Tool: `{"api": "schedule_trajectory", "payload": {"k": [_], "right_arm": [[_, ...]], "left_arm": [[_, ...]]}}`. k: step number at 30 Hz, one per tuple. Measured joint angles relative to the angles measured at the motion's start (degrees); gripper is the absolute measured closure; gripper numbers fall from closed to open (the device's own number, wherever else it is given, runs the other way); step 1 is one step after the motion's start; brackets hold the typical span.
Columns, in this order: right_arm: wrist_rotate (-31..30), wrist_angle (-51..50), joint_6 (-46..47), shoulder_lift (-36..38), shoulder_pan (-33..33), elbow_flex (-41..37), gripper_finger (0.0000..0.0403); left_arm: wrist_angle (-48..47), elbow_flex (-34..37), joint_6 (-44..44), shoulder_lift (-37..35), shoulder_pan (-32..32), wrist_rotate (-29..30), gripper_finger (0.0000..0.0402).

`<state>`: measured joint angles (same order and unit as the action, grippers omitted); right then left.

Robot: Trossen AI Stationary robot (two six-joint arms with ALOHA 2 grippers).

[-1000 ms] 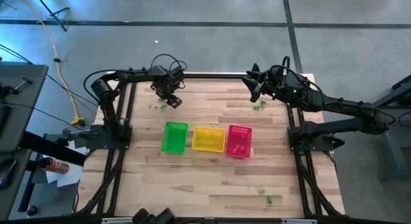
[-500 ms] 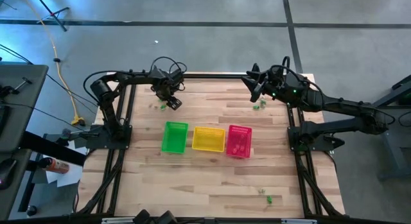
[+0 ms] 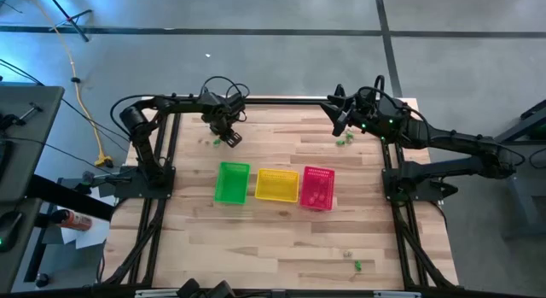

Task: Sort Halloween decoration
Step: Put the orange pumpkin toy into the red basket

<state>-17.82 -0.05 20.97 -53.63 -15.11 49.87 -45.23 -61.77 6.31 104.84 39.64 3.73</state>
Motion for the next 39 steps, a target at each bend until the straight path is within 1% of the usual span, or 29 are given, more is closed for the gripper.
{"api": "schedule_trajectory", "payload": {"k": [8,14,18,25,27,30,34,39], "right_arm": [[-0.02,0.02,0.0,0.0,-0.01,0.0,0.019],[-0.02,0.04,0.0,0.0,-0.01,0.0,0.019],[-0.02,0.04,0.0,0.0,-0.01,0.0,0.019],[-0.02,0.04,0.0,0.0,-0.01,0.0,0.019],[-0.02,0.04,0.01,0.0,-0.01,0.0,0.019],[-0.02,0.07,0.02,0.0,-0.01,0.0,0.019],[-0.02,0.07,1.06,0.0,-0.01,0.0,0.019],[-0.02,0.04,1.3,-0.01,0.04,0.0,0.019]], "left_arm": [[0.12,0.21,-1.48,-2.34,0.15,0.52,0.0339],[0.15,-1.72,-2.04,-5.4,0.13,-1.29,0.0357],[0.02,-3.17,-2.07,-7.19,0.13,-1.5,0.0367],[0.13,-6.69,-2.08,-10.82,0.02,-2.47,0.0374],[0.44,-7.46,-2.07,-12.02,0.02,-4.2,0.0373],[2.57,-8.0,-2.07,-14.1,-0.05,-8.9,0.0373],[8.69,-8.01,-2.04,-16.85,-0.86,-17.58,0.0372],[19.57,-8.03,-1.96,-19.88,-3.73,-26.87,0.0372]]}}
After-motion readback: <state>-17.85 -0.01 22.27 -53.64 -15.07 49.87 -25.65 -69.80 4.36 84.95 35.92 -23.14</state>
